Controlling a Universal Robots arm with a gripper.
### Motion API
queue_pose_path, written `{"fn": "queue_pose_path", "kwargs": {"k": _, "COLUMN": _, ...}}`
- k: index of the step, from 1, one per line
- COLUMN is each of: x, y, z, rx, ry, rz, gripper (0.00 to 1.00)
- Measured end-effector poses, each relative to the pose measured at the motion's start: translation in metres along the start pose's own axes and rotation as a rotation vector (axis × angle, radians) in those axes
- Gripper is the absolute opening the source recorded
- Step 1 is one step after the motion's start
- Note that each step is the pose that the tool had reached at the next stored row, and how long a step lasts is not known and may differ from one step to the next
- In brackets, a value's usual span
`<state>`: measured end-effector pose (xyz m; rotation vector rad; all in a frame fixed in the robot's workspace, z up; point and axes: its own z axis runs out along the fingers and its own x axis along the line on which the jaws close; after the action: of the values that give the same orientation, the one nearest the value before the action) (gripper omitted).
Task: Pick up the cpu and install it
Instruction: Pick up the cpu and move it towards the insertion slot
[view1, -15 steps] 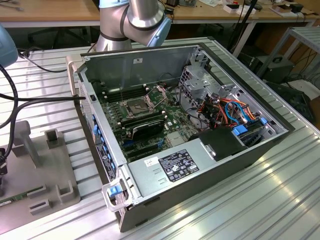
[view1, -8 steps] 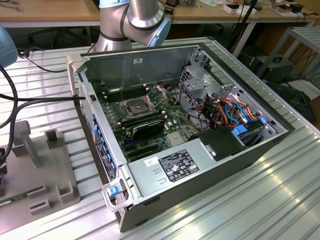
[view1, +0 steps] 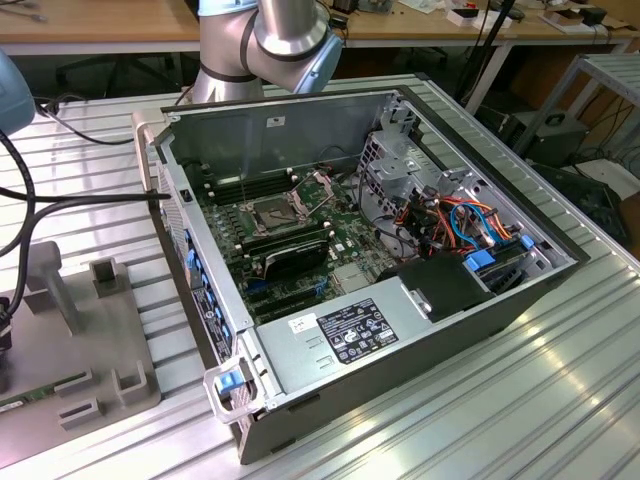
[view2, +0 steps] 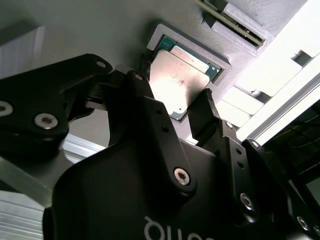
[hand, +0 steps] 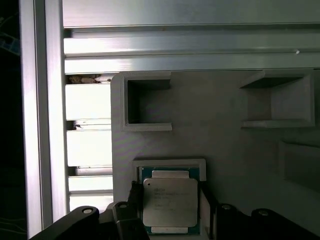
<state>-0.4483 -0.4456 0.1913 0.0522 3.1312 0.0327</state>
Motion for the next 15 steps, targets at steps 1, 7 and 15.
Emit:
{"fn": "queue_pose_path", "kwargs": {"k": 1, "x": 0.0000, "y": 0.0000, "z": 0.0000, "rx": 0.0000, "ry": 0.0000, "rz": 0.000, "gripper": 0.55}}
{"fn": "queue_pose_path", "kwargs": {"k": 7, "x": 0.0001, "y": 0.0000, "z": 0.0000, "rx": -0.0001, "ry": -0.0002, "rz": 0.000, "gripper": 0.55}}
{"fn": "queue_pose_path", "kwargs": {"k": 15, "x": -0.0001, "y": 0.0003, "z": -0.0110, "rx": -0.0002, "ry": -0.0004, "rz": 0.000, "gripper": 0.55}}
